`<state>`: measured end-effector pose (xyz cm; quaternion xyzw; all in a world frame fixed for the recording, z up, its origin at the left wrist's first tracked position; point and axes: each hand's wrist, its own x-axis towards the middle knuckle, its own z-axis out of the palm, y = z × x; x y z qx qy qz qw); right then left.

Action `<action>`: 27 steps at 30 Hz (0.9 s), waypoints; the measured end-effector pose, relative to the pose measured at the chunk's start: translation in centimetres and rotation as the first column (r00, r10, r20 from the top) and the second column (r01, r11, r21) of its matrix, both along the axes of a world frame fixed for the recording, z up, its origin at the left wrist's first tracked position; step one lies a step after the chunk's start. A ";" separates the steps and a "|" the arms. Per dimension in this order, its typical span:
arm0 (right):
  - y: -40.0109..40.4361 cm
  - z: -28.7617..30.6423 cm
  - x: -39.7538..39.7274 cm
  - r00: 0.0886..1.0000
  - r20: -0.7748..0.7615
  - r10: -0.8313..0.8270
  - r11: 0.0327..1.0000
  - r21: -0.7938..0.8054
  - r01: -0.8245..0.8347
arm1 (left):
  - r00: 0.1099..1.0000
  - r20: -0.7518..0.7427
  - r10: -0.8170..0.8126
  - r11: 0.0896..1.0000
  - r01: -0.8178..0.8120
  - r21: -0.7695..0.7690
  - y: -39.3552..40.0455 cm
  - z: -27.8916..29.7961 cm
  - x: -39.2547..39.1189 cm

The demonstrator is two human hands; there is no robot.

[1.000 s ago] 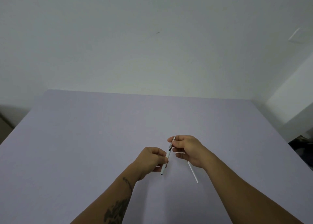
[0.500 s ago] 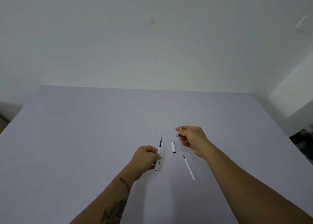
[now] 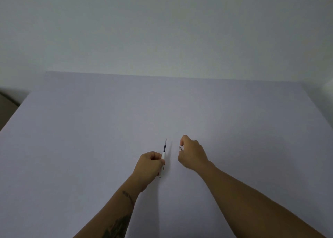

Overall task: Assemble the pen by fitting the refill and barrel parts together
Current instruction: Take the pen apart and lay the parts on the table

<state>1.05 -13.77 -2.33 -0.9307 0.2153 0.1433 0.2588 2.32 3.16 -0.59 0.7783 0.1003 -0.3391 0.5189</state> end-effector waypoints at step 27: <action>0.7 2.8 -4.3 0.885 -0.105 -0.453 0.604 0.695 0.392 | 0.992 0.092 -0.086 0.995 0.090 -0.047 -0.9 0.6 -2.1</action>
